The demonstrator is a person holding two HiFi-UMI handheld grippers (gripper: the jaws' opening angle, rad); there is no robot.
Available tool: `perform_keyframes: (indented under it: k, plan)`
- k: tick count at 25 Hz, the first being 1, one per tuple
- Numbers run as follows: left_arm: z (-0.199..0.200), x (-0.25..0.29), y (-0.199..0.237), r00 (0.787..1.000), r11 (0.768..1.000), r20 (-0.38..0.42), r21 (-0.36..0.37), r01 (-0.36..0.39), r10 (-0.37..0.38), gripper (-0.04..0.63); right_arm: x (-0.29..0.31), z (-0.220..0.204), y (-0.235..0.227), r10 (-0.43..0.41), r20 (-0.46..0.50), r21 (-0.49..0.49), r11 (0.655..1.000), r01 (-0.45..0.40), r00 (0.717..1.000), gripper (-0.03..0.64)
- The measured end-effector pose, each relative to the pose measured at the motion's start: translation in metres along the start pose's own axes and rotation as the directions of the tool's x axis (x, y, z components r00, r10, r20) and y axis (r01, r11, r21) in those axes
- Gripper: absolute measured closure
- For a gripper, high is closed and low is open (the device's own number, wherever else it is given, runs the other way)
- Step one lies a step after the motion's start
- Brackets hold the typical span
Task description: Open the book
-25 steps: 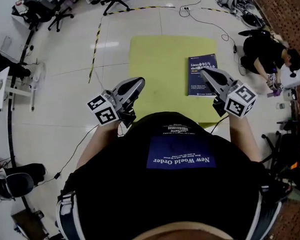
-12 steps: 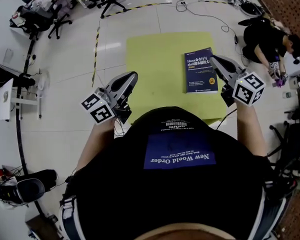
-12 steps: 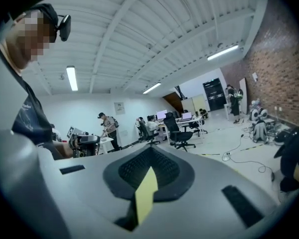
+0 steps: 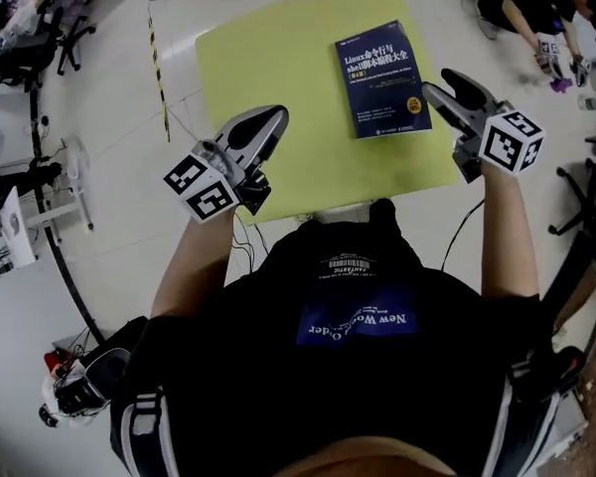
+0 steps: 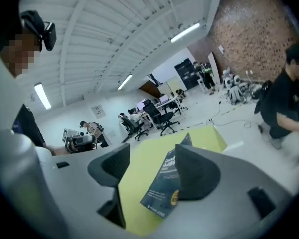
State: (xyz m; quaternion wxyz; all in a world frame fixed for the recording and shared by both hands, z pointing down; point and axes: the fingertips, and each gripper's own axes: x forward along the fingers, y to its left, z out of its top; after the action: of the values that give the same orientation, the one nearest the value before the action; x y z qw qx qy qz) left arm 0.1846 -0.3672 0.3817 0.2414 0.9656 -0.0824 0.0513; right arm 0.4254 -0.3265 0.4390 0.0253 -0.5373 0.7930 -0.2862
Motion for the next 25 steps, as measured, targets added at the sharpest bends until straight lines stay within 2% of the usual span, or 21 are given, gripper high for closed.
perform_keyframes:
  k: [2,6,9,15,20,25]
  plan:
    - [-0.023,0.037,0.004,0.999,1.000,-0.033,-0.019,0.025,-0.026,0.600,0.006,-0.028,-0.029,0.006,-0.031,0.064,0.998,-0.004,1.000,0.357]
    - [-0.068,0.080,0.005,0.995,0.996,-0.078,-0.057,0.064,-0.069,0.600,0.026,-0.086,-0.066,-0.020,-0.121,0.116,0.993,0.034,0.993,0.322]
    - [-0.095,0.091,0.003,0.993,0.991,-0.080,-0.111,0.076,-0.085,0.600,0.044,-0.120,-0.084,-0.039,-0.181,0.149,0.987,0.067,0.983,0.308]
    - [-0.125,0.091,0.006,0.989,0.978,-0.105,-0.192,0.086,-0.108,0.600,0.073,-0.158,-0.111,-0.109,-0.280,0.169,0.972,0.161,0.954,0.296]
    - [-0.119,0.087,0.008,0.989,0.973,-0.084,-0.211,0.099,-0.119,0.600,0.080,-0.166,-0.118,-0.170,-0.343,0.099,0.972,0.215,0.924,0.300]
    - [-0.116,0.077,0.014,0.992,0.972,-0.066,-0.216,0.093,-0.110,0.600,0.076,-0.161,-0.117,-0.248,-0.382,-0.002,0.963,0.268,0.890,0.355]
